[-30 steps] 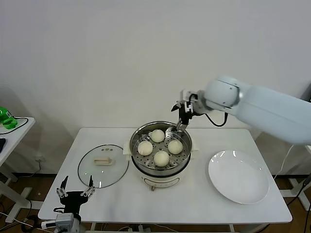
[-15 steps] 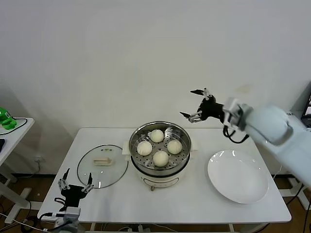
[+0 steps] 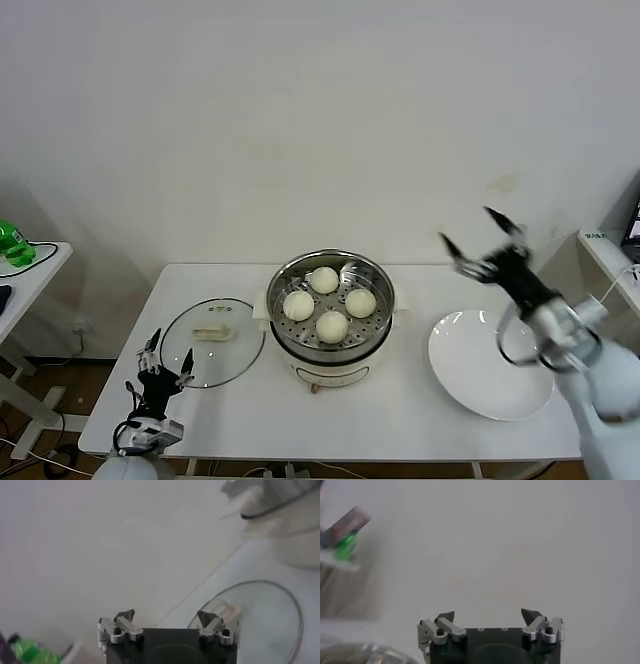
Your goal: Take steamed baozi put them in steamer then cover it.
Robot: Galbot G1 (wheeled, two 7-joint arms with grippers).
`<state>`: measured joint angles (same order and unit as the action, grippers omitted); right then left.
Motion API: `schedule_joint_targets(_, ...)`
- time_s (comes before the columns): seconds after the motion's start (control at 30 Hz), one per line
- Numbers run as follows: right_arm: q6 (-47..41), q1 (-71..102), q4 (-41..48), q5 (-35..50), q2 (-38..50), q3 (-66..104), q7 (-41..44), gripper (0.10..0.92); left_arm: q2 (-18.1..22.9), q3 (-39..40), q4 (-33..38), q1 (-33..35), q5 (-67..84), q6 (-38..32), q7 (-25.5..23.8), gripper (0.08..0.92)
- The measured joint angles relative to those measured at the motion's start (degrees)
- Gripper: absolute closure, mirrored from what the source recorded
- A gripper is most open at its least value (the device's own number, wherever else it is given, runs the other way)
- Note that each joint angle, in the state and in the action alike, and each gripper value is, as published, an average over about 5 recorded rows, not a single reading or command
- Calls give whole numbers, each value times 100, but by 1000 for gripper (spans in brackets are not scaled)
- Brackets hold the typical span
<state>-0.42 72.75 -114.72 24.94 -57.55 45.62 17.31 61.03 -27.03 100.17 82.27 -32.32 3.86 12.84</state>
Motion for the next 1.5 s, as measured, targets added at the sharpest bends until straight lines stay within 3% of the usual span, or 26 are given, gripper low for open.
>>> schedule_joint_targets(0.37,994,2005,287,219,-1039,1362,254,203,-144,477,-1003,-786,-1301,-89,-199,177)
schedule_joint_targets(0.9,1464,2515,254,257,-1632,1587,359,202,-195,1079,-1897,-1774,-2015,-63,-325,177)
schedule_joint_targets(1.5,1601,2658,212,210,-1818,1530,392,202,-149,1392,-2368,-2353,-2179,-59,-374,177)
